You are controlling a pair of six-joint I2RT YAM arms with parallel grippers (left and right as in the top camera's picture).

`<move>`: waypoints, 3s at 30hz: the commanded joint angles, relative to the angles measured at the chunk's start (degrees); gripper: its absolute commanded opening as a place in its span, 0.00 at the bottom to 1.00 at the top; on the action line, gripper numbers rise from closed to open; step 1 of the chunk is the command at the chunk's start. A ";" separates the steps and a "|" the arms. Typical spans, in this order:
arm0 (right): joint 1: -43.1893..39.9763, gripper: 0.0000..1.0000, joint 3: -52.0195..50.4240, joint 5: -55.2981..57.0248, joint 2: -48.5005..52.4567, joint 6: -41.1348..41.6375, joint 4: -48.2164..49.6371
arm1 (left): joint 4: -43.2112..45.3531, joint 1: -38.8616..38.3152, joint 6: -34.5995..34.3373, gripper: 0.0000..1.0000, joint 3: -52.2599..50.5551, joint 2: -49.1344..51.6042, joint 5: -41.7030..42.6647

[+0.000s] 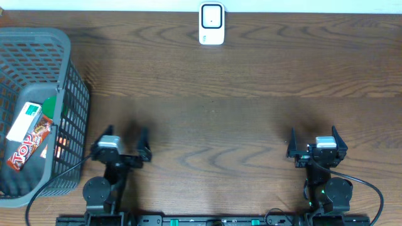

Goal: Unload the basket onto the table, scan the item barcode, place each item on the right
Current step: 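Move the left gripper over the grey basket, then grasp the green-lidded jar in the basket with the left gripper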

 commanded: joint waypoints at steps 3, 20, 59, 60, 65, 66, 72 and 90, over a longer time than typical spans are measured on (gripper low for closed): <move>0.81 0.99 -0.09 -0.46 -0.15 -0.76 -0.24 | 0.00 0.13 -1.40 0.96 3.43 5.77 22.77; 0.81 0.99 -0.09 -0.46 -0.15 -0.76 -0.24 | -41.42 5.11 -0.15 0.96 80.54 55.19 13.94; 0.81 0.99 -0.09 -0.46 -0.15 -0.76 -0.24 | -81.02 29.49 -21.57 0.98 114.22 105.55 -21.49; 0.81 0.99 -0.09 -0.46 -0.15 -0.76 -0.24 | -81.02 29.68 -21.59 0.98 114.20 106.47 -21.46; 0.81 0.99 -0.09 -0.46 -0.15 -0.76 -0.24 | -80.83 29.73 -22.32 0.98 114.12 110.68 -21.49; 0.81 0.99 -0.09 -0.46 -0.15 -0.76 -0.24 | -80.67 29.73 -22.75 0.98 113.92 111.21 -21.49; 0.81 0.99 -0.09 -0.46 -0.15 -0.76 -0.24 | -77.53 29.73 -23.10 0.98 110.57 113.87 -21.49; 0.81 0.99 -0.09 -0.46 -0.15 -0.76 -0.24 | -63.30 29.70 -23.30 0.98 96.17 114.29 -21.42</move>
